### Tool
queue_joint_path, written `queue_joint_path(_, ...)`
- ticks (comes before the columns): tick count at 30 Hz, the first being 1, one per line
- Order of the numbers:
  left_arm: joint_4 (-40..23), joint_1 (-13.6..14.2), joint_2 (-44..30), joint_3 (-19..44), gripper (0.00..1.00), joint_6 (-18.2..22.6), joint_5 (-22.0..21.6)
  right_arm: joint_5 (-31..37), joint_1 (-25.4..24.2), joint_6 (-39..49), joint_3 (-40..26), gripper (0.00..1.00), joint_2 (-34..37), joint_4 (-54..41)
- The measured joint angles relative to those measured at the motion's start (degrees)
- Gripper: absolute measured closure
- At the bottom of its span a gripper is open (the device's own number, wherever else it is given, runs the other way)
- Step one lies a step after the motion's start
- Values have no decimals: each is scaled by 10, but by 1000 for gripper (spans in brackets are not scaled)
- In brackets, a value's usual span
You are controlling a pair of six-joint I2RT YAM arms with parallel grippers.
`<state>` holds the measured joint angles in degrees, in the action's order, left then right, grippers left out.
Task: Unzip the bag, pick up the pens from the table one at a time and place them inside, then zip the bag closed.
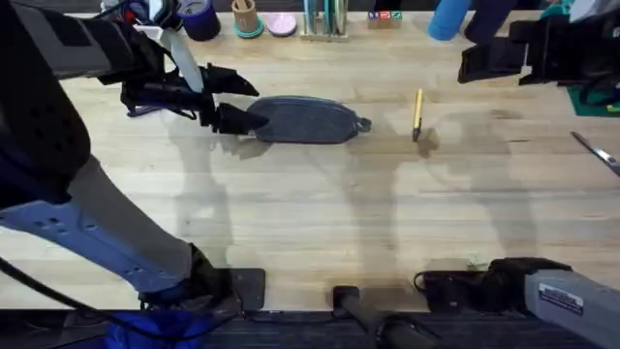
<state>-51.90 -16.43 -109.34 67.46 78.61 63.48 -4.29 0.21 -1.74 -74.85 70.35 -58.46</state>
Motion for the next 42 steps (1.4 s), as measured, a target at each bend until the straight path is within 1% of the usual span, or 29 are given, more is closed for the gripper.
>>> queue_joint_path(1, 1, 0, 0, 0, 291, 1, 1, 0, 0, 0, 0, 5, 0, 0)
queue_joint_path(3, 6, 0, 0, 0, 610, 1, 2, 0, 0, 0, 0, 5, 0, 0)
queue_joint_path(4, 7, 0, 0, 0, 700, 3, 3, 0, 0, 0, 0, 6, 0, 0)
queue_joint_path(7, 5, 1, 0, 0, 923, 5, 6, 0, 0, 0, 0, 6, 0, 0)
queue_joint_path(8, 5, 2, 0, 0, 948, 5, 6, 0, 0, 0, 0, 6, 0, 0)
queue_joint_path(21, 10, 3, 0, 0, 959, 5, 8, 0, 0, 0, 0, 5, 0, -1)
queue_joint_path(35, 32, 9, 0, 0, 959, 5, 8, 0, 0, 1, 0, 5, 0, -1)
queue_joint_path(38, 33, 9, 0, 0, 959, 5, 8, -10, 0, 20, 0, 5, 0, -1)
queue_joint_path(42, 33, 9, 0, 0, 959, 5, 8, -39, 0, 67, 0, 5, 0, -1)
